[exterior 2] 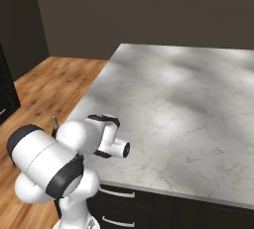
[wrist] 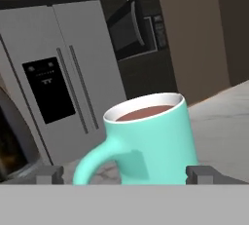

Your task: Place the microwavable item in the microwave. Then, close the microwave door and press the start button.

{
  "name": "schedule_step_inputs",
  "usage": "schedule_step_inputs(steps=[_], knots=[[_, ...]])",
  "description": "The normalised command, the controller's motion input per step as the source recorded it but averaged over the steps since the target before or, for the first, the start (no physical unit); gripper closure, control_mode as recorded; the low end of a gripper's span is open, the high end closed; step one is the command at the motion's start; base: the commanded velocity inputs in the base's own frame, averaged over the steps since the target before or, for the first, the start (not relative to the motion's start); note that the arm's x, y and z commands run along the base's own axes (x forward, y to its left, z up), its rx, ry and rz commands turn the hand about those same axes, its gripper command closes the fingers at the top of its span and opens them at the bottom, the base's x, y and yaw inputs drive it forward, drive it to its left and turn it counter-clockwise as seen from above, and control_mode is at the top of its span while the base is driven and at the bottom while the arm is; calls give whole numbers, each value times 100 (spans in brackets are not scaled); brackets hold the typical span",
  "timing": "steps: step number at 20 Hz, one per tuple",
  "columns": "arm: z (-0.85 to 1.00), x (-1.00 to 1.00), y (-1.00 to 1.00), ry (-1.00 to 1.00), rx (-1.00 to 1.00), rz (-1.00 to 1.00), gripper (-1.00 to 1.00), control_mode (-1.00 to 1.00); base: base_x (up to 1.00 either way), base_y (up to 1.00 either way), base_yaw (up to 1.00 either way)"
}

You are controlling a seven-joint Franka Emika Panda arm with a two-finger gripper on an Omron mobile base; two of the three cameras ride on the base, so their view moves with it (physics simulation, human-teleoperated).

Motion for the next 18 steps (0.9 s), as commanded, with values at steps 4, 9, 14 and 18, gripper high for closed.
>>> schedule_step_inputs(steps=[4,9,14,18], knots=[[-2,-2,27,0,0,-9,-100,-100,0,0,0],[-11,-7,23,2,0,-5,-100,-100,0,0,0],[-34,0,20,4,0,-7,-100,-100,0,0,0],[-23,0,11,3,1,-7,-100,-100,0,0,0]])
